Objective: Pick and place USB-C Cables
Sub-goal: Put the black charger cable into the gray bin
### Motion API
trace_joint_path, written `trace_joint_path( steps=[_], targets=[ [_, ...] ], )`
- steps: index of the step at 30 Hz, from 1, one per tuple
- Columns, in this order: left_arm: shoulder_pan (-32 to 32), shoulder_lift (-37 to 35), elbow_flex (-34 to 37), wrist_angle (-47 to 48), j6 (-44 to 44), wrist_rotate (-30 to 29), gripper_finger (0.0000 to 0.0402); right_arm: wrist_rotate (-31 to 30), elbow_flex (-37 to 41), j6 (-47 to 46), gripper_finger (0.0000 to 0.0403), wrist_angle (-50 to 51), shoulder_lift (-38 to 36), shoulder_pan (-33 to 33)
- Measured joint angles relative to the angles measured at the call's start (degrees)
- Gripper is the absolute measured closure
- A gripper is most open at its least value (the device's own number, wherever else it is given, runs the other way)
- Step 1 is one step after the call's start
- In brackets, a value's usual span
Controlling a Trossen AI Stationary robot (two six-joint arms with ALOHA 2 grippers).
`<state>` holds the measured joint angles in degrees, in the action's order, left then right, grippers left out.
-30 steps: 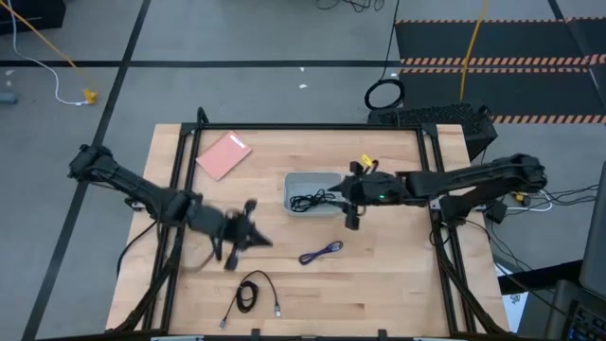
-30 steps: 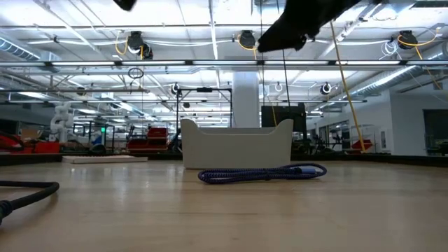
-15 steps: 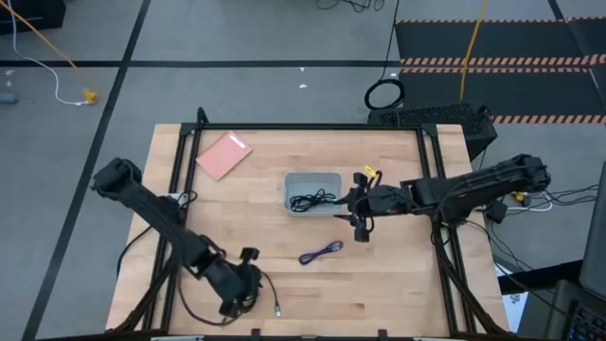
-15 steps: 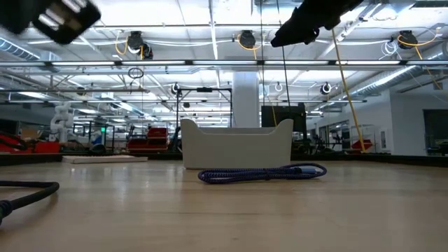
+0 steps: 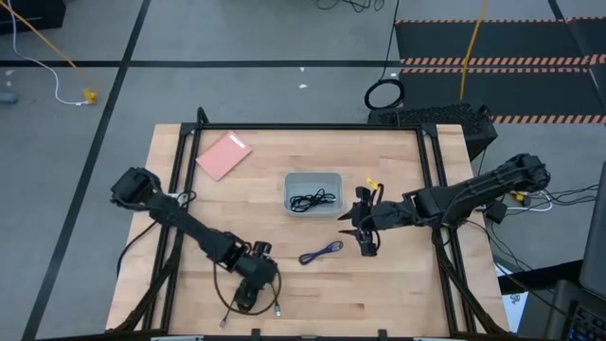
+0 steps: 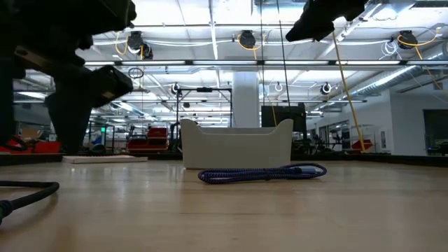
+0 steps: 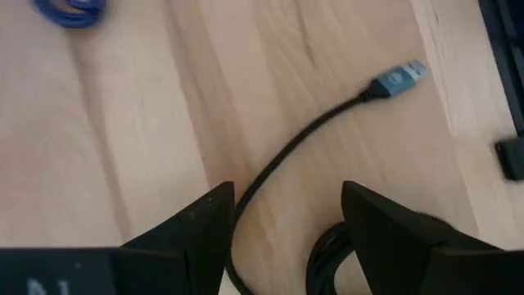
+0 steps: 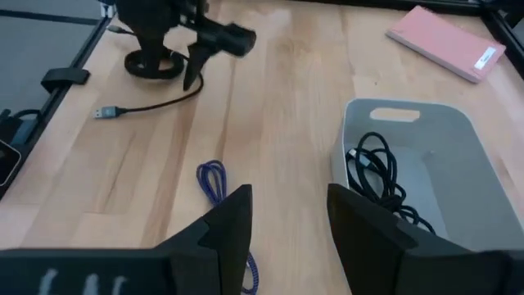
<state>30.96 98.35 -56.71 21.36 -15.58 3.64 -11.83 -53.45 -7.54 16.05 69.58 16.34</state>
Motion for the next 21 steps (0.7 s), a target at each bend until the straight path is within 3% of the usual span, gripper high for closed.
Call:
trace_joint_path(
  steps=[4,10,21],
  targets=[
    [-1.69,1.19,0.00,0.08,4.64,4.34,0.0187,-0.07,0.00,0.83,0.0250,0.13,0.00,0.63],
    [-3.31,2.73,0.00,2.11,9.22,6.18,0.0212,-0.07,0.00,1.34,0.0250,1.29,0.00,0.65],
    [-2.45,1.88,0.00,5.71,13.99,12.60,0.0260,-0.07,0.00,1.19,0.0250,2.74,0.00,0.65]
  ],
)
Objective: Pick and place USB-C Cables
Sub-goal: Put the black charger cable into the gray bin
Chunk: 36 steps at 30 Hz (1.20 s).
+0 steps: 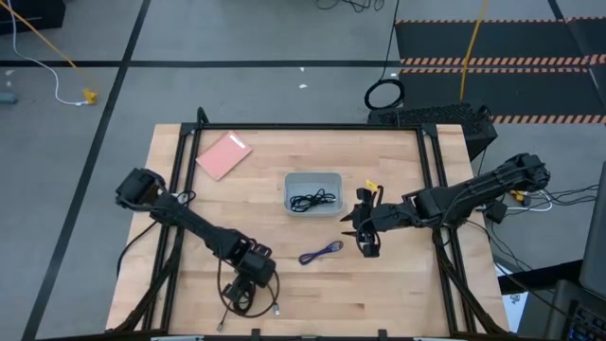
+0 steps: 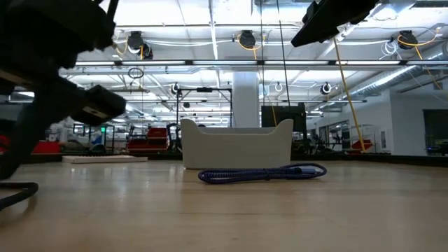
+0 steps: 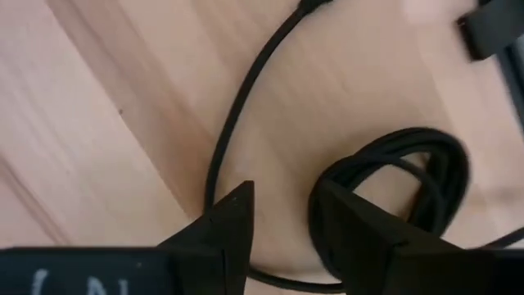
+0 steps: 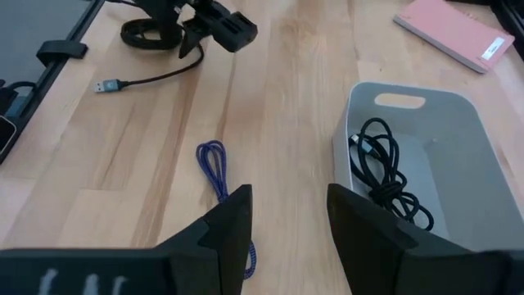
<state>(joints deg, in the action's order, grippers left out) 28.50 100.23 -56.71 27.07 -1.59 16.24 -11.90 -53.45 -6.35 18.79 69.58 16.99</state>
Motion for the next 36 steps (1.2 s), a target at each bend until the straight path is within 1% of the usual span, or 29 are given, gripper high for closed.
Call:
trace_joint_path(
  steps=[3,5,7,9,12,14,18,21,24,28,36],
  targets=[
    [0.78,-2.05,-0.01,-0.07,-0.64,-0.59,0.0270,-0.02,0.00,0.06,0.0250,-0.02,0.00,0.00],
    [1.54,-3.49,-0.11,0.07,-2.07,-2.10,0.0272,-0.02,0.00,0.13,0.0250,-0.04,0.00,0.00],
    [2.79,-4.87,-0.09,0.86,-4.57,-4.48,0.0267,-0.02,0.00,0.16,0.0250,-0.05,0.00,0.00],
    [4.78,-5.60,-0.11,0.39,-7.16,-7.47,0.0253,-0.02,0.00,0.16,0.0250,-0.04,0.00,0.00],
    [8.38,-5.44,-0.11,0.72,-8.00,-10.76,0.0212,-0.02,-0.02,0.16,0.0250,-0.07,0.00,0.00],
    [10.46,-4.72,-0.11,0.25,-7.55,-14.31,0.0177,-0.02,-0.02,0.16,0.0250,-0.06,0.00,0.00],
    [13.10,-4.00,-0.07,0.02,-3.56,-22.82,0.0111,-0.02,-0.02,0.11,0.0250,-0.09,0.00,0.00],
    [13.65,-3.33,-0.09,0.03,-3.43,-23.81,0.0082,-0.02,-0.02,0.01,0.0250,-0.09,0.00,0.00],
    [13.58,-2.04,-0.09,-0.17,-3.18,-23.28,0.0075,-0.02,-0.02,-0.02,0.0250,-0.10,0.00,0.00],
    [13.36,-0.04,-0.07,-0.25,-0.31,-22.92,0.0084,-0.02,-0.02,-0.02,0.0250,-0.11,0.00,0.00],
    [11.02,0.43,-0.07,-0.50,1.28,-23.78,0.0089,0.02,-0.02,-0.02,0.0250,-0.07,0.00,0.00]
  ],
)
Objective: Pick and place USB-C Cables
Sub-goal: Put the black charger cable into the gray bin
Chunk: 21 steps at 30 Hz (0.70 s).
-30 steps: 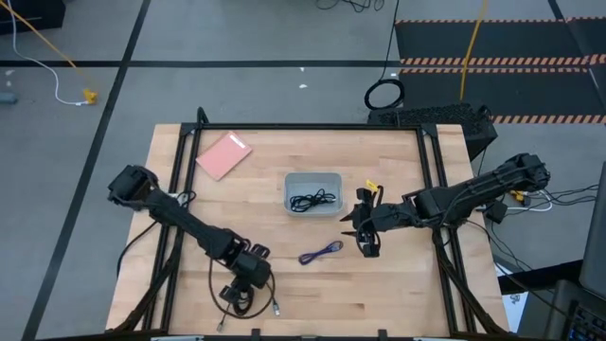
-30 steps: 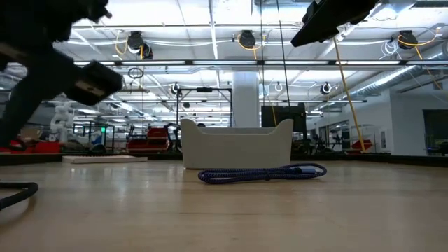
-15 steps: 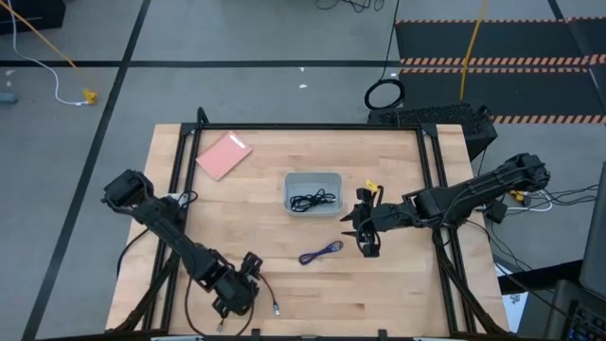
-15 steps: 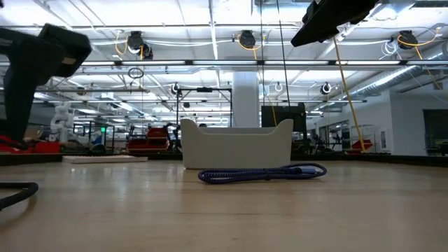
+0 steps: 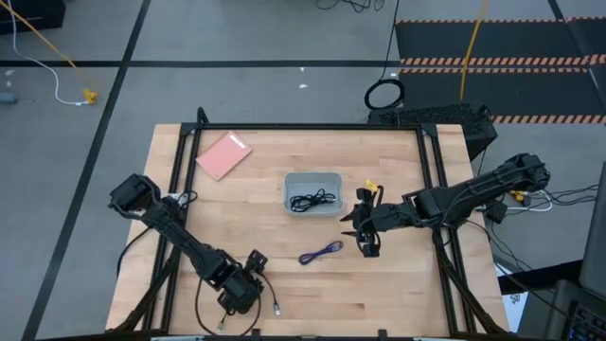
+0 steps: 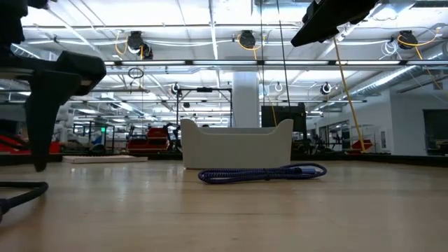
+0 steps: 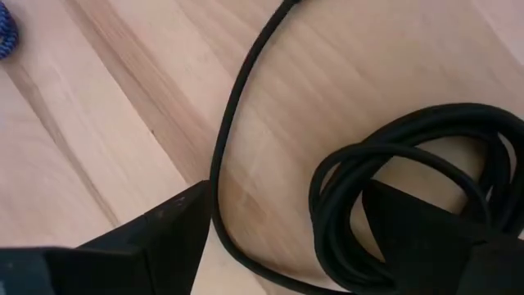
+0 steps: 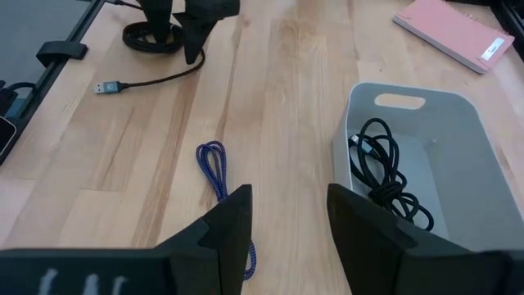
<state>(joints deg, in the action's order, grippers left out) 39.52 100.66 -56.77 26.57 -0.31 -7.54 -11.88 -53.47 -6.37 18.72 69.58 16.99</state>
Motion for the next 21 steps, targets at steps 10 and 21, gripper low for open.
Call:
trace_joint_path(
  steps=[10,21],
  targets=[
    [-4.18,0.98,-0.06,-1.19,0.28,2.76,0.0089,0.14,0.00,0.00,0.0250,0.00,0.00,1.20],
    [-5.59,2.99,-0.04,-7.60,4.69,1.19,0.0090,0.14,-0.02,0.00,0.0250,0.13,0.00,2.32]
  ],
)
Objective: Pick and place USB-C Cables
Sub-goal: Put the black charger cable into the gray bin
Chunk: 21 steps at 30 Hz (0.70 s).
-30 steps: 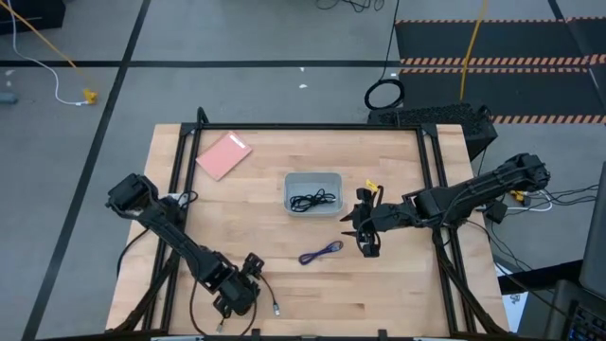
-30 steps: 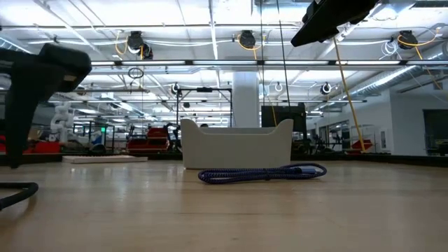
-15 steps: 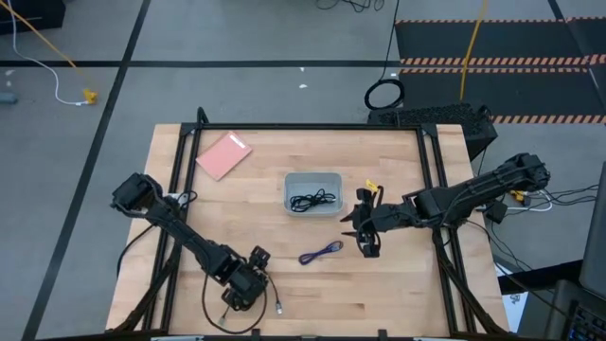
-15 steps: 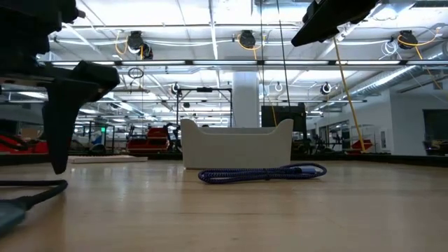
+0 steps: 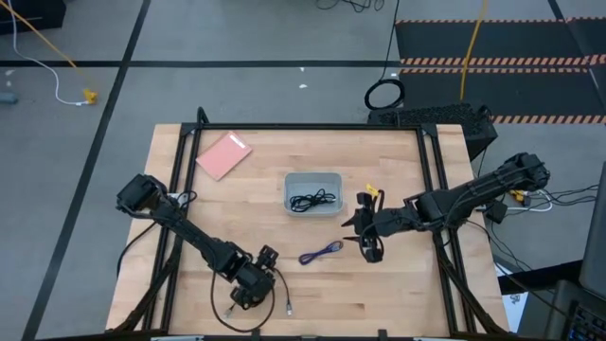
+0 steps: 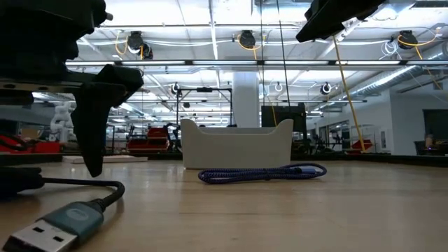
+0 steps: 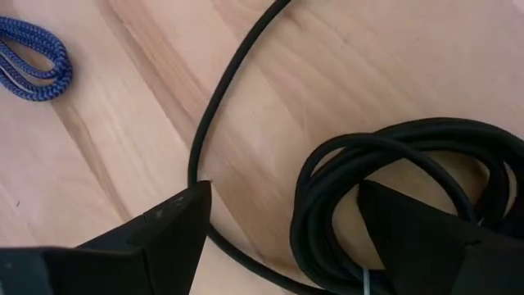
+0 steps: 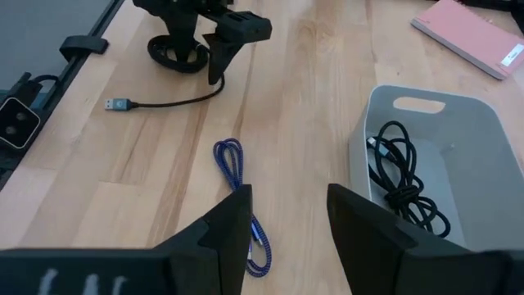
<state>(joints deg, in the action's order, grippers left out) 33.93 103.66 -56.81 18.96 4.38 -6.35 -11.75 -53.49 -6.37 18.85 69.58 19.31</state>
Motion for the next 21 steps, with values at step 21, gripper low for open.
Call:
trace_joint_path(
  steps=[21],
  targets=[
    [-1.84,2.51,-0.04,0.83,-15.23,-0.72,0.0028,0.04,0.00,-0.02,0.0250,-0.12,0.00,0.00]
  ],
)
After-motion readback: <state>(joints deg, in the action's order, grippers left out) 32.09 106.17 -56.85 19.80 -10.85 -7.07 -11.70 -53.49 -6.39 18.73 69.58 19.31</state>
